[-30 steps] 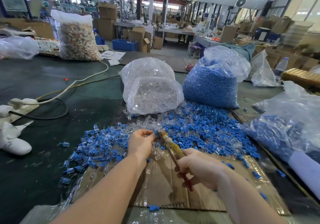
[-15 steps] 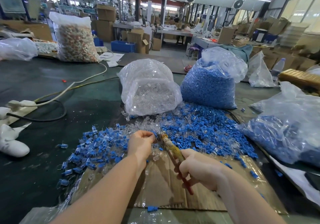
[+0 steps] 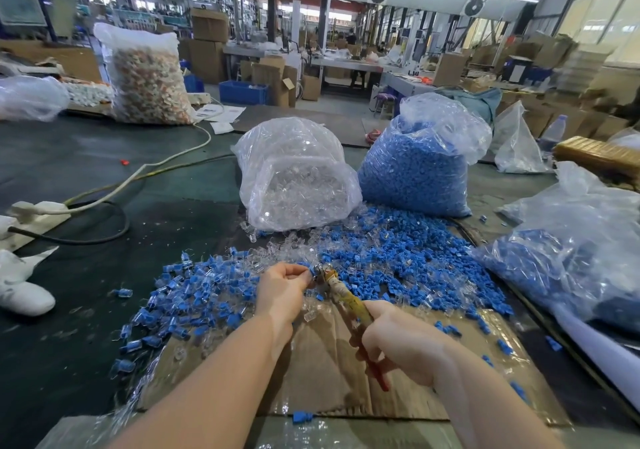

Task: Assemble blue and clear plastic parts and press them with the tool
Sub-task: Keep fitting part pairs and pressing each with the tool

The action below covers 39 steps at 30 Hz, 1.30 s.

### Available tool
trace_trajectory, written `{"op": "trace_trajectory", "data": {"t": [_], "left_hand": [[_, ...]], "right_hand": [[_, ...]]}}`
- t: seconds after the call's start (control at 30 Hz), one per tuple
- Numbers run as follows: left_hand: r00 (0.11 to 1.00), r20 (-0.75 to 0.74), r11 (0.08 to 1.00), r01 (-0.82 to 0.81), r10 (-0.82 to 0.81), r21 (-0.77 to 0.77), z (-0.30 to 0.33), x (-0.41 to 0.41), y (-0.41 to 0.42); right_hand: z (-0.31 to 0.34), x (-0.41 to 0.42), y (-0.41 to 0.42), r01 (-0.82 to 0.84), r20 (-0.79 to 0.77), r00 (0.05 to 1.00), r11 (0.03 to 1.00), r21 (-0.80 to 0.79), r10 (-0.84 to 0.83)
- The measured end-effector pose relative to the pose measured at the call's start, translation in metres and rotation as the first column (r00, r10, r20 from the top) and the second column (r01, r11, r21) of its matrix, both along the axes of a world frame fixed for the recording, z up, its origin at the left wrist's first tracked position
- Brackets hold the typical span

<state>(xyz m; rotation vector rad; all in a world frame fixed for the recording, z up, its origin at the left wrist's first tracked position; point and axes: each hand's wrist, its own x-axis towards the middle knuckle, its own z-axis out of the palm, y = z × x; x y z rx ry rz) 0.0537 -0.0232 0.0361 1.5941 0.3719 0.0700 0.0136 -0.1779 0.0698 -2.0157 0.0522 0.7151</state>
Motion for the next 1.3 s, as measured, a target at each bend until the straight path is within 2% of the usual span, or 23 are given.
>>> {"op": "trace_trajectory", "data": {"t": [0.2,0.47,0.8,1.3], "left_hand": [[1.000,0.009,0.998,0.027,-0.027,0.061,0.0031,-0.0009,0.0012],[0.999,-0.008,0.999,0.035,-0.035,0.010,0.0053,0.0000,0.0012],[0.999,-0.037,0.998,0.033,-0.031,0.045,0.0074,0.0002,0.0004],[0.998,-0.059,0.999,0.003,-0.005,-0.035,0.0058,-0.0073,-0.0035]], "right_hand": [[0.0015,-0.0007,-0.0064,-0.004,-0.052,0.999,0.990,0.141,0.012],[0.0047,-0.0011,-0.0103,0.026,-0.073,0.997,0.979,0.200,-0.011],[0.0048,-0.0036,-0.0070,-0.051,-0.003,0.999,0.993,0.102,0.051],[-0.0034,-0.0057,-0.0023,-0.036,0.090,0.995,0.999,-0.012,0.037]]}}
